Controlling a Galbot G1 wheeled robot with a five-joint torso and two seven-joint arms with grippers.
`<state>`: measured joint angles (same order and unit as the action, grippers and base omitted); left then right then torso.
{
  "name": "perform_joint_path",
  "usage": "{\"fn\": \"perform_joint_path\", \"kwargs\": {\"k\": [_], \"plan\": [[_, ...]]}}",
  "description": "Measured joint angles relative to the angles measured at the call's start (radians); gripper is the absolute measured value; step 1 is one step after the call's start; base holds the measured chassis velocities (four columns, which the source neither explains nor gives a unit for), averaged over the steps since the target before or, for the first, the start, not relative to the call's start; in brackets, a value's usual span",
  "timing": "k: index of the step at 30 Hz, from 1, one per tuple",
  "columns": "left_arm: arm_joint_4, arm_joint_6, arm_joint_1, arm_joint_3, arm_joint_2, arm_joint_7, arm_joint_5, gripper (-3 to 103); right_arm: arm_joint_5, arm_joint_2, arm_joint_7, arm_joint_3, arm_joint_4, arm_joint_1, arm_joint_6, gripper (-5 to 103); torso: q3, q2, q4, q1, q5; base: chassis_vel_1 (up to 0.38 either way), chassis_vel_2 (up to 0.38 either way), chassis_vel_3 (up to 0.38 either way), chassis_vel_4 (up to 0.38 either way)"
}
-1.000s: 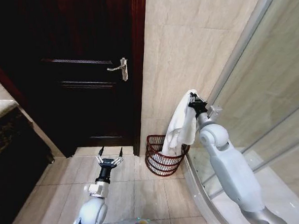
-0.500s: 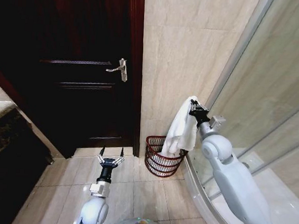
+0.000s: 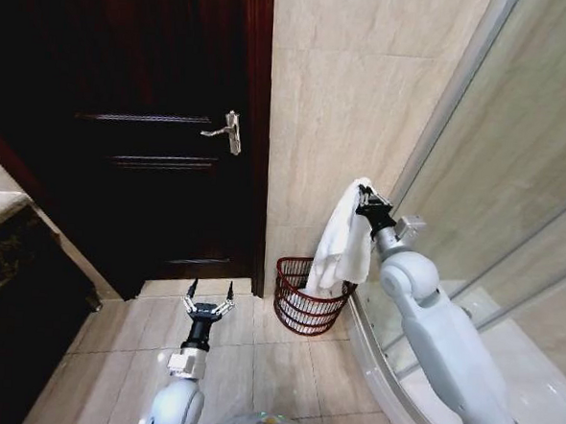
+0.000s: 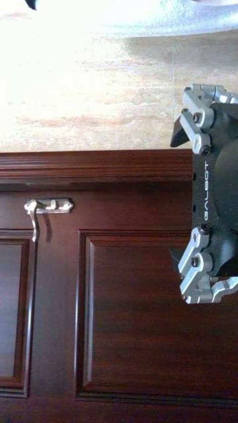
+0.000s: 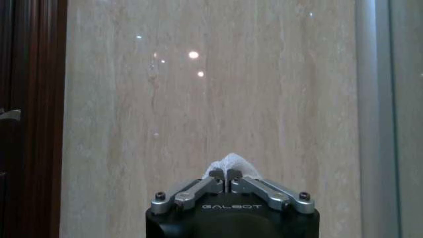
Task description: Discard the used towel into the hamper.
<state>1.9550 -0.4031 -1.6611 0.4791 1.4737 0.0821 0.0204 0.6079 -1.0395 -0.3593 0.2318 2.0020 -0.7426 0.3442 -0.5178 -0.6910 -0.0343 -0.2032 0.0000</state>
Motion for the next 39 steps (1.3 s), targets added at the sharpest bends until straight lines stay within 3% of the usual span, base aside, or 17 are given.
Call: {"fn": "perform_joint_path", "kwargs": {"k": [10,39], "plan": [[0.005,0.013,0.000,0.002,-0.003,0.000,-0.003,100,-0.010,-0.030,0.010,-0.012,-0.038,0.026,-0.010,2,0.003,0.007,0.0001,0.003,0.0000,0.000,0.000,0.000,0.000],[-0.031,0.007,0.022,0.004,-0.006,-0.004,0.001,100,-0.043,-0.056,0.021,-0.014,-0.057,0.005,-0.011,2,0.080,0.140,0.0000,0.060,0.0000,0.000,0.000,0.000,0.000]]}}
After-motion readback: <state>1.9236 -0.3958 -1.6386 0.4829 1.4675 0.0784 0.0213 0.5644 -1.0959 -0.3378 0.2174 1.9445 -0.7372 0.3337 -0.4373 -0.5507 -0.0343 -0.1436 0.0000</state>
